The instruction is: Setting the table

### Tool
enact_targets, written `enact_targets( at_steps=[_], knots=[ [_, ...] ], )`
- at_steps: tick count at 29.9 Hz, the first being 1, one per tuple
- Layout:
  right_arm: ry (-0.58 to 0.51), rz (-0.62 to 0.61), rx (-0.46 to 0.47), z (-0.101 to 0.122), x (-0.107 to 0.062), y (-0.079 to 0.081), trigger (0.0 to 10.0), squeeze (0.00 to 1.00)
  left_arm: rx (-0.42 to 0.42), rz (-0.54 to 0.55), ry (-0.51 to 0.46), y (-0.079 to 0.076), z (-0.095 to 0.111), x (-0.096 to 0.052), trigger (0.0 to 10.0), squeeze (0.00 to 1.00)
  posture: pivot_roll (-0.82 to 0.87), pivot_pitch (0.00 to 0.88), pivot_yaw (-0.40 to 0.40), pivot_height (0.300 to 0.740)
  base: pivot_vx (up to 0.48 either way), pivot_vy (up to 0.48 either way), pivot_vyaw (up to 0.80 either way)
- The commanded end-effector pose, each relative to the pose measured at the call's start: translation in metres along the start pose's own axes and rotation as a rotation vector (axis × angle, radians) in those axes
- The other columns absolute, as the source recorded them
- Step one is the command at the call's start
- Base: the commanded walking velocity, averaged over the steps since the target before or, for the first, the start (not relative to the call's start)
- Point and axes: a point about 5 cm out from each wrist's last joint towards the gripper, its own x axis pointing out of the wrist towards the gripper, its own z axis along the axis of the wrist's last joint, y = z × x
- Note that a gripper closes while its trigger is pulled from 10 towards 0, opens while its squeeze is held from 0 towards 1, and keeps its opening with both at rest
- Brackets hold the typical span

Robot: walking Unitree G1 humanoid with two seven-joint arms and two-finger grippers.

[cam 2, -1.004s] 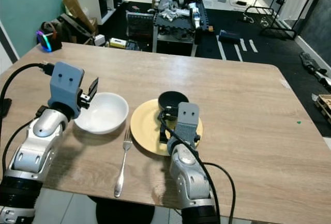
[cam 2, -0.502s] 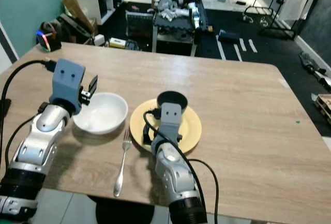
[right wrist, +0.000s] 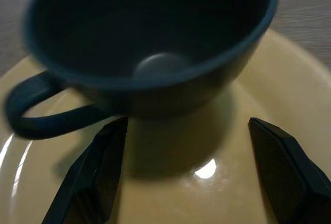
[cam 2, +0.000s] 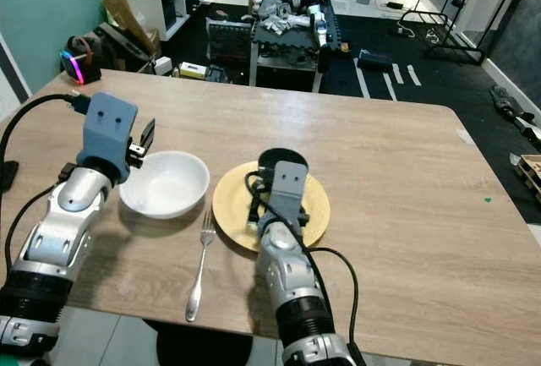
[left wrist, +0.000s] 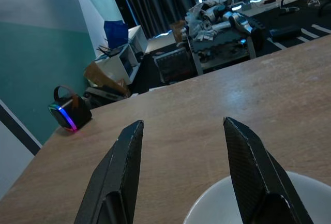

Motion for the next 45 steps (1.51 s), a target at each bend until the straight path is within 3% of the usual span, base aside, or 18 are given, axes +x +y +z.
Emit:
enact_targets(
  at_steps=[1,8,12,22,29,32,34,35,38,45],
  knots=[
    [0.015,0.028,0.045,0.000,-0.004,0.017,10.0,0.00,0.000,0.006,0.026,0.001,-0.008,-0.002,10.0,0.00,0.03,0.000,0.043,0.740,0.000,0.000,0.00],
    [-0.023,-0.054,0.048,0.006,0.003,-0.012,10.0,0.00,-0.008,0.000,0.022,-0.003,-0.007,-0.001,10.0,0.00,0.01,0.000,0.048,0.740,0.000,0.000,0.00],
    [-0.083,-0.136,0.038,0.016,0.006,-0.045,10.0,0.00,-0.013,-0.005,0.021,-0.004,-0.007,0.000,10.0,0.00,0.00,0.000,0.053,0.740,0.000,0.000,0.00],
    [-0.208,-0.201,0.006,0.041,0.002,-0.085,10.0,0.00,-0.019,-0.015,0.017,-0.007,-0.007,0.002,10.0,0.00,-0.02,0.000,0.067,0.740,0.000,0.000,0.00],
    [-0.255,-0.139,-0.023,0.046,-0.006,-0.089,10.0,0.00,-0.022,-0.023,0.013,-0.009,-0.007,0.003,10.0,0.00,-0.02,0.000,0.072,0.740,0.000,0.000,0.00],
    [-0.333,0.025,-0.058,0.056,-0.014,-0.077,10.0,0.00,-0.025,-0.023,0.012,-0.009,-0.007,0.004,10.0,0.00,-0.03,0.000,0.074,0.740,0.000,0.000,0.00],
    [-0.333,0.025,-0.058,0.056,-0.014,-0.077,10.0,0.00,-0.025,-0.023,0.012,-0.009,-0.007,0.004,10.0,0.00,-0.03,0.000,0.074,0.740,0.000,0.000,0.00],
    [-0.387,0.178,-0.120,0.062,-0.024,-0.067,10.0,0.00,-0.027,-0.024,0.012,-0.010,-0.007,0.004,10.0,0.00,-0.03,0.000,0.074,0.740,0.000,0.000,0.00],
    [-0.415,0.314,-0.162,0.064,-0.032,-0.061,10.0,0.00,-0.030,-0.025,0.011,-0.010,-0.007,0.005,10.0,0.00,-0.04,0.000,0.072,0.740,0.000,0.000,0.00],
    [-0.399,0.304,-0.136,0.059,-0.028,-0.048,10.0,0.00,-0.036,-0.026,0.004,-0.012,-0.005,0.006,10.0,0.00,-0.03,0.000,0.070,0.740,0.000,0.000,0.00]
  ],
)
